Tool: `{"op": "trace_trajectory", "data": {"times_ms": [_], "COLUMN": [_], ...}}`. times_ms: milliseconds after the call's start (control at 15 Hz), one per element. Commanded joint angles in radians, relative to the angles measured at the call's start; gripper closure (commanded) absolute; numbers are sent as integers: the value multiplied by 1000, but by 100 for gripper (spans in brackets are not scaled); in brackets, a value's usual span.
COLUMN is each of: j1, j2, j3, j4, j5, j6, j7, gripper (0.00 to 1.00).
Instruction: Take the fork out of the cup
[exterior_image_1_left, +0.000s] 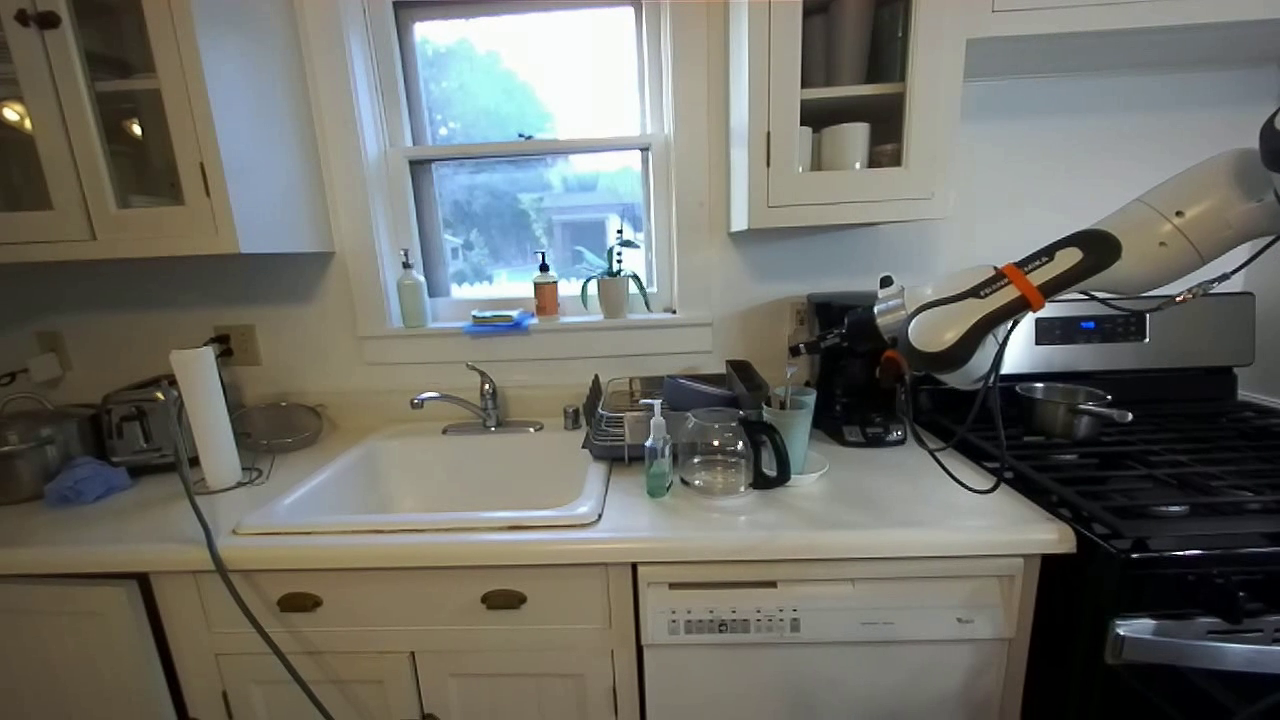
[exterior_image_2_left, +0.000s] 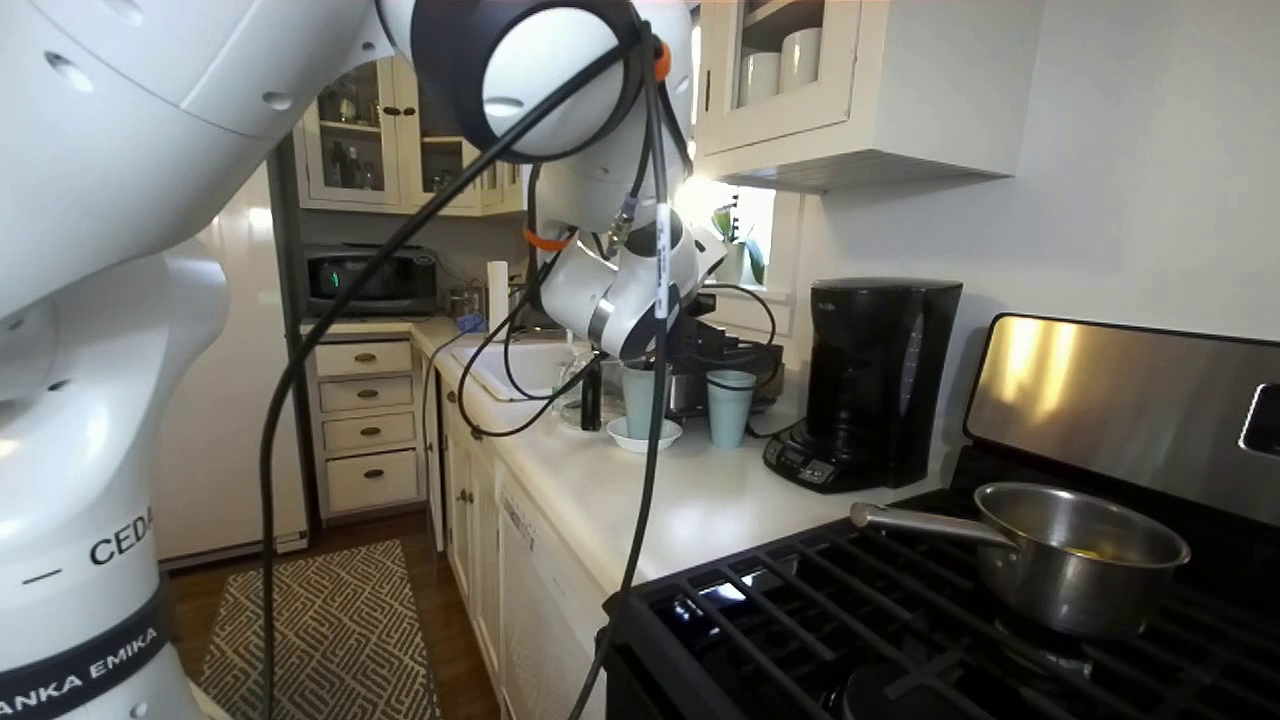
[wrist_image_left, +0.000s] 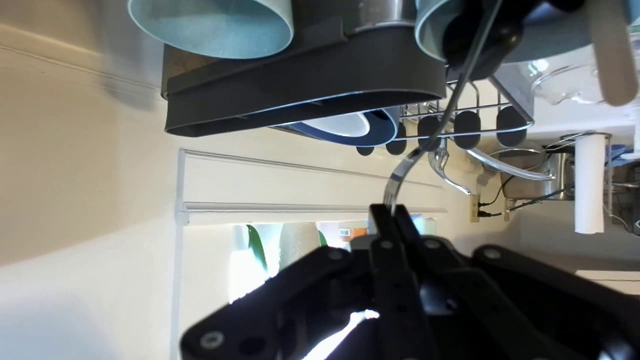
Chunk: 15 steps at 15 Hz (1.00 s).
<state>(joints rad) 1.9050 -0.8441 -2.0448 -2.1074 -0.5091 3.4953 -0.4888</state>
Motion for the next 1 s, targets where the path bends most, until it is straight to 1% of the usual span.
{"op": "trace_trajectory", "data": {"times_ms": [0, 267, 467, 667, 933], "j1": [-42, -78, -117, -180, -296], "j2": [60, 102, 138, 146, 76], "j3": [23, 42, 73, 132, 252], "j4": [-57, -90, -118, -146, -188], "j5": [34, 50, 98, 141, 132], "j6": [27, 50, 85, 118, 127], "j7": [-7, 0, 31, 73, 148], "gripper": [99, 99, 99, 99, 99]}}
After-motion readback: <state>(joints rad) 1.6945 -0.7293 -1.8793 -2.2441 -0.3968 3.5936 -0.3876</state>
